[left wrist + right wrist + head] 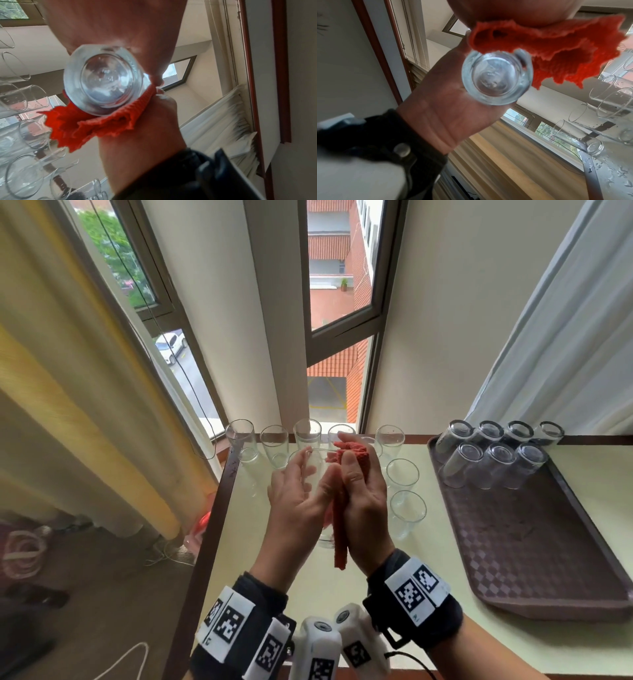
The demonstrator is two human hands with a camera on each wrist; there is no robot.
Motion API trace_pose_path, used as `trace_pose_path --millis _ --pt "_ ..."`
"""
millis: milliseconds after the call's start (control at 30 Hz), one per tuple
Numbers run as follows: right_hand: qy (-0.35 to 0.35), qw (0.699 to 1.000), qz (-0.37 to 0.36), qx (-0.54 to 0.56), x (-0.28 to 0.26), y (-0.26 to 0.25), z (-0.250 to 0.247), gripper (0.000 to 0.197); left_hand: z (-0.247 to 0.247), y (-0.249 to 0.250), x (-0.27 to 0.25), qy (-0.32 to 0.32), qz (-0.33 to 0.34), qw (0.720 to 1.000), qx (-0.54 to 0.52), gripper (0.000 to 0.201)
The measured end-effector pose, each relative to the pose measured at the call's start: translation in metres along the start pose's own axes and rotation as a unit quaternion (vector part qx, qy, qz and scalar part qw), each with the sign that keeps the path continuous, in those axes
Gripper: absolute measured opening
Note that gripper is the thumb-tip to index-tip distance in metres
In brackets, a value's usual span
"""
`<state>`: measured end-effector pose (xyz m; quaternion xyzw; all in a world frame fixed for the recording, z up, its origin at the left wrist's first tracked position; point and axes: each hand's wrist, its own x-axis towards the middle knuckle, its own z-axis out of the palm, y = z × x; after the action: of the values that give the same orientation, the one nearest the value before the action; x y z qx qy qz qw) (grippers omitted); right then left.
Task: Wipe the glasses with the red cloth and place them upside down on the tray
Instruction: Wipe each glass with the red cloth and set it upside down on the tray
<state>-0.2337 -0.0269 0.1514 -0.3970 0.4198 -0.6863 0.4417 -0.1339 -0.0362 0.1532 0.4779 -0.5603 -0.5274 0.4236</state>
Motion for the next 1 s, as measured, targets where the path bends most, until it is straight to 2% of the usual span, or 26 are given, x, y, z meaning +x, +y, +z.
trace_pose_path --millis 100,167,233,333,400,467,533,633,700,767,833,900,933,1000 --pt "0.021 1.000 0.011 0.008 -0.001 0.000 -0.004 0.023 -0.003 0.003 0.001 0.004 0.003 1.000 0.017 0.077" --pt "0.045 0.998 0.046 0.026 0.000 -0.002 -0.004 0.024 -0.003 0.001 0.001 0.005 0.005 0.999 0.033 0.080" --pt "0.058 0.994 0.083 0.050 0.001 -0.002 -0.004 0.031 -0.001 -0.001 -0.001 -0.020 -0.010 0.999 0.037 0.086" --pt "0.068 0.989 0.114 0.060 -0.003 0.001 -0.008 0.038 0.004 -0.005 -0.006 -0.044 -0.032 0.995 0.079 0.101" --pt "0.078 0.988 0.124 0.057 -0.005 0.005 -0.014 0.037 0.003 -0.006 -0.010 -0.026 -0.039 0.995 0.083 0.103" --pt "0.082 0.978 0.167 0.092 -0.007 0.007 -0.018 0.037 0.000 -0.006 -0.011 -0.003 -0.048 0.997 0.064 0.102" --pt "0.064 0.959 0.238 0.138 -0.009 0.008 -0.023 0.048 -0.003 -0.003 -0.012 0.002 -0.046 0.997 0.063 0.101" --pt "-0.001 0.919 0.346 0.191 -0.014 0.010 -0.028 0.060 -0.009 0.005 -0.013 0.003 -0.041 0.997 0.066 0.088" --pt "-0.045 0.897 0.385 0.210 -0.017 0.014 -0.030 0.070 -0.013 0.010 -0.014 0.010 -0.029 0.997 0.069 0.084" --pt "-0.057 0.881 0.403 0.242 -0.020 0.018 -0.030 0.071 -0.018 0.014 -0.017 0.019 -0.011 0.996 0.086 0.091" --pt "-0.035 0.867 0.413 0.276 -0.021 0.018 -0.032 0.069 -0.022 0.018 -0.021 0.027 -0.001 0.993 0.114 0.097" --pt "-0.025 0.860 0.417 0.292 -0.022 0.019 -0.035 0.064 -0.025 0.019 -0.024 0.021 -0.005 0.993 0.120 0.094" --pt "-0.026 0.863 0.410 0.293 -0.021 0.018 -0.036 0.058 -0.027 0.019 -0.025 0.011 -0.015 0.993 0.113 0.089" --pt "-0.003 0.893 0.368 0.257 -0.018 0.011 -0.037 0.043 -0.029 0.017 -0.026 -0.019 -0.054 0.994 0.095 0.076"
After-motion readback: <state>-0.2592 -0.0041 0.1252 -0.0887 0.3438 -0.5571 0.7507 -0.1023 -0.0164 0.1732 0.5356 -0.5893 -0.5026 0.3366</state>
